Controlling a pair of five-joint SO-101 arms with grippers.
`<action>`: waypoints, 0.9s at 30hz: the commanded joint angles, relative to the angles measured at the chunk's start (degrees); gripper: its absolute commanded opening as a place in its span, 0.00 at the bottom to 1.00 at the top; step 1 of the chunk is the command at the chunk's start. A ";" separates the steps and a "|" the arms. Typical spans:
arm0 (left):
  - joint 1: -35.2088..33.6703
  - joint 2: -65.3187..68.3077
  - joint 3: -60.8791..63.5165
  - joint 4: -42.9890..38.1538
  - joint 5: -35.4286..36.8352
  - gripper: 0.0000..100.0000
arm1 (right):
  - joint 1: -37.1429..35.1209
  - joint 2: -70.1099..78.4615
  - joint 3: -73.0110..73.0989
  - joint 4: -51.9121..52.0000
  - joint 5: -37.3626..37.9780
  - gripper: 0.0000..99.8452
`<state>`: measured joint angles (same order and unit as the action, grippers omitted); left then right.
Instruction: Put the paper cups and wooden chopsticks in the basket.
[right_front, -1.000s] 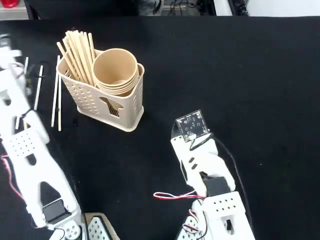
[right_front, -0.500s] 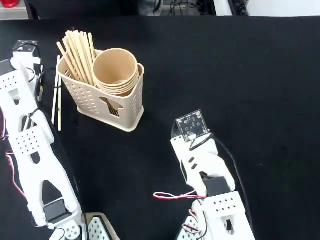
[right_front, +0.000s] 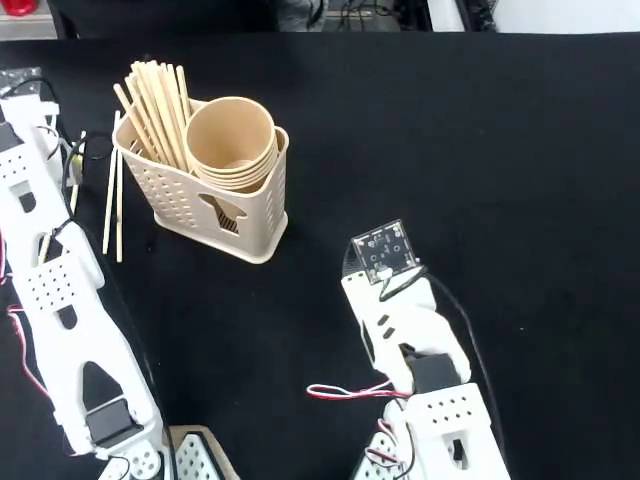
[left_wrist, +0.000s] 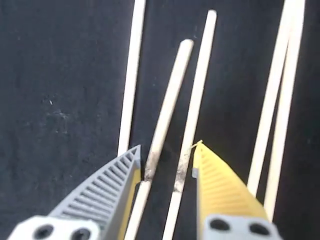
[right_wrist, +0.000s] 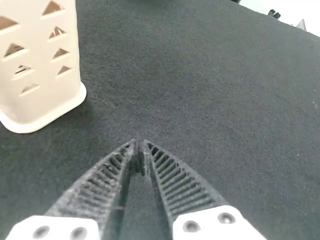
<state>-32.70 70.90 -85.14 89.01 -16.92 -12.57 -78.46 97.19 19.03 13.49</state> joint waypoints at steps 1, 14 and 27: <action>0.22 0.70 0.57 -3.78 2.46 0.18 | 0.26 -0.57 -0.04 0.18 0.53 0.02; 2.59 6.33 3.91 -7.38 -2.11 0.06 | 0.26 -0.48 -0.04 0.18 0.53 0.02; 2.77 3.25 -5.05 5.80 -4.48 0.03 | 0.26 -0.57 -0.04 0.18 0.53 0.02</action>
<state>-29.98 75.82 -85.05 89.63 -21.05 -12.57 -78.46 97.19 19.03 13.49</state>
